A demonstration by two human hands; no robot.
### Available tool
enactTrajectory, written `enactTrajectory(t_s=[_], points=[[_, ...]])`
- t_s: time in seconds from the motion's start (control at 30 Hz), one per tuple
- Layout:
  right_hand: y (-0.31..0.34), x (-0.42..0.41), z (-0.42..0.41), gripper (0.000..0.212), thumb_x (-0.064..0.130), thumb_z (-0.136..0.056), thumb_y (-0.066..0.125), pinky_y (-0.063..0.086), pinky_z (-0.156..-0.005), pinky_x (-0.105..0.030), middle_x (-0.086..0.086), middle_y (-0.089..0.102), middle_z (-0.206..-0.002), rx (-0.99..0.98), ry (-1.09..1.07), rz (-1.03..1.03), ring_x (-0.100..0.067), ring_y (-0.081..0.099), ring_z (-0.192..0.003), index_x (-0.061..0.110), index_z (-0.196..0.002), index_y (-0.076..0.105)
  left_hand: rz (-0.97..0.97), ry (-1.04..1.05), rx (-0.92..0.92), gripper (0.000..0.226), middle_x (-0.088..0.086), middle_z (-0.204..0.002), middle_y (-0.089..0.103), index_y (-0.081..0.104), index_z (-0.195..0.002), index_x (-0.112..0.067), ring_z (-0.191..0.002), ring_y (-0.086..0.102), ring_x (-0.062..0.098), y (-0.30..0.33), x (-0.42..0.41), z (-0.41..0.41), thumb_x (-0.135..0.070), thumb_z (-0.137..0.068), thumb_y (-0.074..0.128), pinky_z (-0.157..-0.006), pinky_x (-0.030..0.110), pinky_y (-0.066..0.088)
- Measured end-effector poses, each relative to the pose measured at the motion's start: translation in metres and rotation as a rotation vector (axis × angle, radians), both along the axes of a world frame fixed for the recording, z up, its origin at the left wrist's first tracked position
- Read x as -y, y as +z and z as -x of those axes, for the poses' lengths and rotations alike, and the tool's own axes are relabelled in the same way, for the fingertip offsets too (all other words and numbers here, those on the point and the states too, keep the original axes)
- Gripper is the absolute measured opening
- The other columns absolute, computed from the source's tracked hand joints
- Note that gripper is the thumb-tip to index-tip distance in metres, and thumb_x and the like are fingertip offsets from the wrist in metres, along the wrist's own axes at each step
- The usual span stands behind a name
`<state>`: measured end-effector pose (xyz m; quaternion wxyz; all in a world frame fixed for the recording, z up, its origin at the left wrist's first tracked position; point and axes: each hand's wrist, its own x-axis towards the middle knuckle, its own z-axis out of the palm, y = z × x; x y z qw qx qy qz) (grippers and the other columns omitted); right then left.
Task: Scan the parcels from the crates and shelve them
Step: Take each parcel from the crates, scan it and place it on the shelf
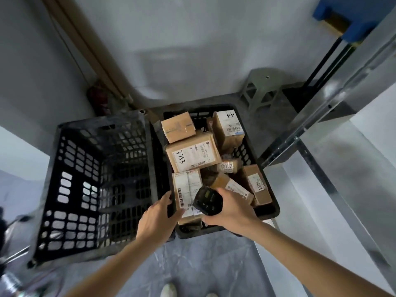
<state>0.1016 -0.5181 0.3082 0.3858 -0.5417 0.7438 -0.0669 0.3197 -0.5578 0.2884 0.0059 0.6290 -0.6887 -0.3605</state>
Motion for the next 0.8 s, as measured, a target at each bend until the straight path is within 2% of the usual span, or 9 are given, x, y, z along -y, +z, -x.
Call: enactTrajectory(t_s=[0.1, 0.17, 0.27, 0.37, 0.47, 0.53, 0.6, 0.67, 0.8], points=[[-0.017, 0.003, -0.006, 0.072, 0.056, -0.062, 0.088, 0.057, -0.087, -0.030, 0.017, 0.068, -0.114, 0.039, -0.020, 0.008, -0.007, 0.063, -0.104, 0.033, -0.125, 0.061, 0.019, 0.038, -0.019, 0.060, -0.012, -0.139, 0.060, 0.041, -0.151, -0.028, -0.108, 0.065, 0.013, -0.007, 0.002, 0.003, -0.052, -0.098, 0.055, -0.074, 0.030, 0.054], [-0.023, 0.004, -0.009, 0.074, 0.056, -0.061, 0.089, 0.057, -0.092, -0.033, 0.017, 0.068, -0.116, 0.079, -0.056, 0.016, -0.007, 0.062, -0.108, 0.033, -0.126, 0.063, 0.026, 0.046, -0.052, 0.041, -0.010, -0.124, 0.066, 0.059, -0.135, -0.028, -0.094, 0.067, 0.012, -0.009, 0.001, 0.006, -0.046, -0.098, 0.056, -0.067, 0.029, 0.054], [-0.022, 0.004, -0.011, 0.076, 0.056, -0.059, 0.088, 0.056, -0.096, -0.035, 0.019, 0.068, -0.116, 0.143, -0.104, 0.021, -0.006, 0.062, -0.110, 0.033, -0.128, 0.063, 0.022, 0.076, -0.130, 0.026, -0.009, -0.118, 0.065, 0.068, -0.121, -0.027, -0.099, 0.064, 0.011, -0.010, -0.003, 0.011, -0.037, -0.099, 0.060, -0.076, 0.028, 0.053], [-0.016, 0.003, -0.008, 0.078, 0.056, -0.058, 0.087, 0.056, -0.096, -0.036, 0.019, 0.070, -0.113, 0.199, -0.136, 0.026, -0.004, 0.063, -0.109, 0.033, -0.128, 0.064, 0.026, 0.115, -0.239, 0.030, -0.014, -0.124, 0.066, 0.066, -0.128, -0.033, -0.111, 0.061, 0.006, -0.009, -0.003, 0.011, -0.033, -0.097, 0.063, -0.086, 0.024, 0.048], [-0.002, 0.001, -0.003, 0.071, 0.052, -0.061, 0.090, 0.056, -0.095, -0.033, 0.020, 0.070, -0.112, 0.224, -0.158, 0.048, -0.002, 0.063, -0.107, 0.035, -0.125, 0.064, 0.001, 0.148, -0.335, 0.032, -0.025, -0.116, 0.069, 0.067, -0.127, -0.039, -0.111, 0.063, 0.001, 0.000, -0.002, 0.006, -0.033, -0.096, 0.065, -0.097, 0.034, 0.055], [0.012, -0.001, 0.000, 0.063, 0.048, -0.064, 0.090, 0.055, -0.091, -0.027, 0.021, 0.070, -0.109, 0.235, -0.170, 0.075, 0.001, 0.062, -0.104, 0.037, -0.121, 0.064, -0.016, 0.169, -0.404, 0.035, -0.026, -0.110, 0.071, 0.064, -0.130, -0.041, -0.103, 0.067, -0.003, 0.010, -0.001, 0.005, -0.034, -0.095, 0.067, -0.092, 0.032, 0.058], [0.028, -0.004, 0.000, 0.060, 0.048, -0.066, 0.090, 0.051, -0.084, -0.019, 0.022, 0.069, -0.109, 0.239, -0.176, 0.104, 0.001, 0.062, -0.101, 0.040, -0.119, 0.063, -0.031, 0.194, -0.477, 0.041, -0.024, -0.107, 0.071, 0.059, -0.134, -0.042, -0.093, 0.068, -0.008, 0.025, -0.002, 0.007, -0.032, -0.095, 0.067, -0.078, 0.018, 0.059], [0.044, -0.009, 0.000, 0.067, 0.052, -0.063, 0.090, 0.053, -0.087, -0.021, 0.023, 0.069, -0.112, 0.254, -0.195, 0.134, 0.000, 0.062, -0.104, 0.040, -0.123, 0.062, -0.032, 0.186, -0.527, 0.047, -0.021, -0.108, 0.072, 0.053, -0.139, -0.045, -0.092, 0.068, -0.010, 0.038, -0.002, 0.008, -0.035, -0.095, 0.067, -0.071, 0.015, 0.057], [0.081, -0.021, 0.002, 0.059, 0.049, -0.063, 0.090, 0.056, -0.092, -0.028, 0.023, 0.070, -0.106, 0.282, -0.274, 0.181, 0.002, 0.064, -0.103, 0.040, -0.115, 0.063, -0.053, 0.126, -0.591, 0.058, -0.020, -0.124, 0.068, 0.042, -0.142, -0.059, -0.109, 0.067, 0.002, 0.068, 0.003, 0.012, -0.041, -0.093, 0.067, -0.094, 0.034, 0.058]])
